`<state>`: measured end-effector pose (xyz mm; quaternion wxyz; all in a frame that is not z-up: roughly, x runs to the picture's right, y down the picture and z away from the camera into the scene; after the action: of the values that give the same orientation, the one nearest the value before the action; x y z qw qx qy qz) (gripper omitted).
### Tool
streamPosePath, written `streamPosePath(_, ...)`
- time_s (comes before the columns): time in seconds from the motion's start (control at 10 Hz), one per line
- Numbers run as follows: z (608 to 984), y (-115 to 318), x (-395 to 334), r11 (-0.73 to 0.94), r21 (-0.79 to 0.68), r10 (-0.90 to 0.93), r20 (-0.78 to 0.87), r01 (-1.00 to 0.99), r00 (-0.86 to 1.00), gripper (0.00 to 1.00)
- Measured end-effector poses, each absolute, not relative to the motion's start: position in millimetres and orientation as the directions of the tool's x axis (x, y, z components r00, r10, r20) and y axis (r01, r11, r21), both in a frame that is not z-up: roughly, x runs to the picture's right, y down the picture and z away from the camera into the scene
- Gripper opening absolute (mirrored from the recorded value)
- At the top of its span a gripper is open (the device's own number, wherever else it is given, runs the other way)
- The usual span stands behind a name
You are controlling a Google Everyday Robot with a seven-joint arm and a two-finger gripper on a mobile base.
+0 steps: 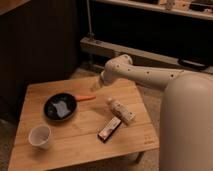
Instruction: Stand the bottle upright
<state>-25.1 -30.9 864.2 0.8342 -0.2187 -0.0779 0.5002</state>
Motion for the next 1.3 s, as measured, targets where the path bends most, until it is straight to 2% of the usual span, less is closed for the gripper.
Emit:
streamPosePath(0.3,866,-30,-22,0.407,-0.426,0.863,-0.111,-0.808,0.493,0.80)
streamPosePath(0.7,876,-29,2,0.449,-0.246,0.792,-0.335,-0.859,0.510,0.80)
streamPosePath(1.3,887,12,58,0.318,-0.417,0.826,-0.318,-0.851,0.465,0.80)
